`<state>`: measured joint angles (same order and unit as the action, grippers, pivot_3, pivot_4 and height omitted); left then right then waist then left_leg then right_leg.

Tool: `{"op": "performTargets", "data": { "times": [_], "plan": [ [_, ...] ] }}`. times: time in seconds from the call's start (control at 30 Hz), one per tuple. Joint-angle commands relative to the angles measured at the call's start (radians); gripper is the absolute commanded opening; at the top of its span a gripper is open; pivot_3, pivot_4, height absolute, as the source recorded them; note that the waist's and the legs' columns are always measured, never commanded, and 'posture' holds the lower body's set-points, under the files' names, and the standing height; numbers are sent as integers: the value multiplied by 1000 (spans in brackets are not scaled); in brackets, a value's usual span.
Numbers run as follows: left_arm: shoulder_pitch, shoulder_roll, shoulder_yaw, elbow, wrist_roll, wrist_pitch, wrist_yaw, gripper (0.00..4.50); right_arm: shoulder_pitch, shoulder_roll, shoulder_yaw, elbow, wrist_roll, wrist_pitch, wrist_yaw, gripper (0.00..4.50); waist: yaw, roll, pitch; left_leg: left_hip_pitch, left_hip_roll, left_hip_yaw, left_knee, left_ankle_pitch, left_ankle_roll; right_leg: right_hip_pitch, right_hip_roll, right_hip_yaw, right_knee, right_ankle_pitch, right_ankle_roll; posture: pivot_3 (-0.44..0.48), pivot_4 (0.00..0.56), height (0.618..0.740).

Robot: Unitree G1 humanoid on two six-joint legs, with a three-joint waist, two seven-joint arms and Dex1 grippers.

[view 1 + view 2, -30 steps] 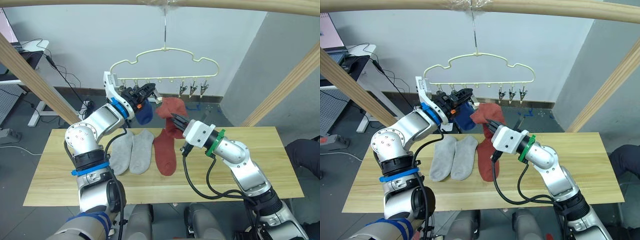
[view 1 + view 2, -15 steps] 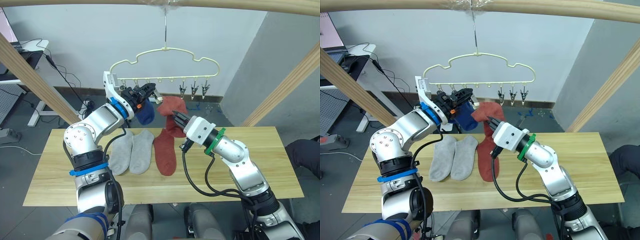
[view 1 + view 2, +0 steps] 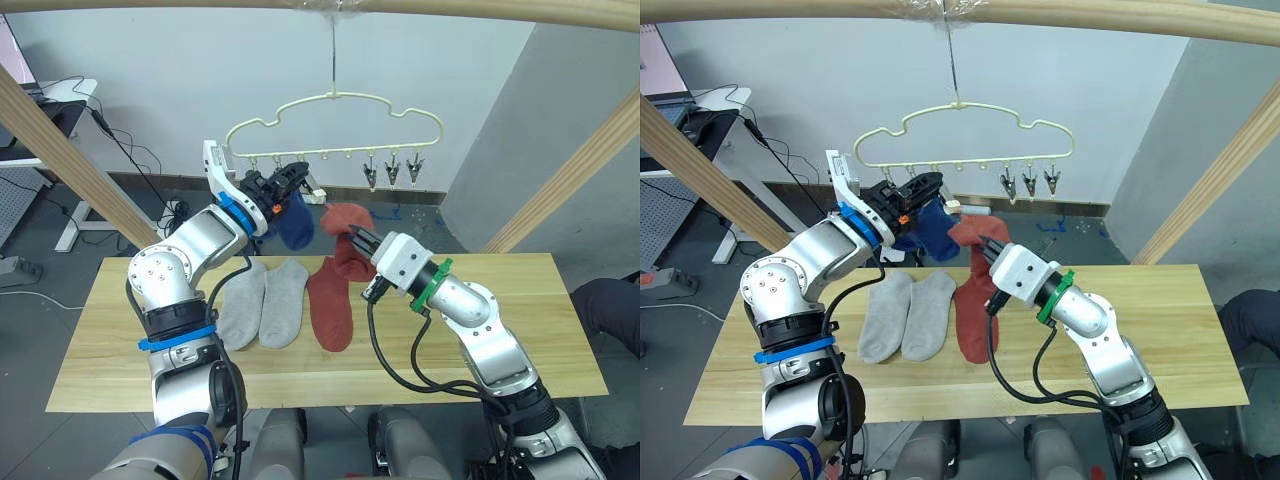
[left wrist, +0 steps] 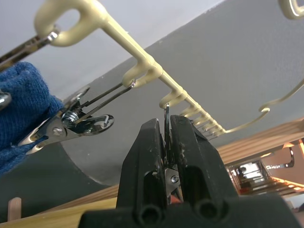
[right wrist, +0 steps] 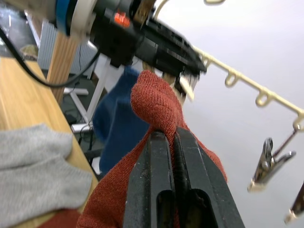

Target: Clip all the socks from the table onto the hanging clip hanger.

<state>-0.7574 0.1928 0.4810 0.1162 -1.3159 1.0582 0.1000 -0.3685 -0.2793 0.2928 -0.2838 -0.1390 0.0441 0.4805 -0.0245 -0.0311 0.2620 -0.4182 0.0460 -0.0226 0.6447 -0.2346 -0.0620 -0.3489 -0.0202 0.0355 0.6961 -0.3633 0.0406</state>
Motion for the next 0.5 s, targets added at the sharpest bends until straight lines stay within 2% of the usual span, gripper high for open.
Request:
{"op": "performTargets", "data": {
  "times": [0.03, 0.5],
  "plan": [
    [3, 12, -7, -34, -19, -9, -5, 0, -19, 17, -11, -77, 18, 5, -4, 20, 1, 0, 0, 0, 0, 0, 0, 0, 0, 0, 0, 0, 0, 0, 0, 37, 274, 740],
    [1, 13, -6, -31, -38, -25, 1, 0, -34, 59, 12, -70, 19, 24, -2, 20, 1, 0, 1, 0, 0, 0, 0, 0, 0, 0, 0, 0, -1, 0, 0, 42, 275, 740]
  ]
}}
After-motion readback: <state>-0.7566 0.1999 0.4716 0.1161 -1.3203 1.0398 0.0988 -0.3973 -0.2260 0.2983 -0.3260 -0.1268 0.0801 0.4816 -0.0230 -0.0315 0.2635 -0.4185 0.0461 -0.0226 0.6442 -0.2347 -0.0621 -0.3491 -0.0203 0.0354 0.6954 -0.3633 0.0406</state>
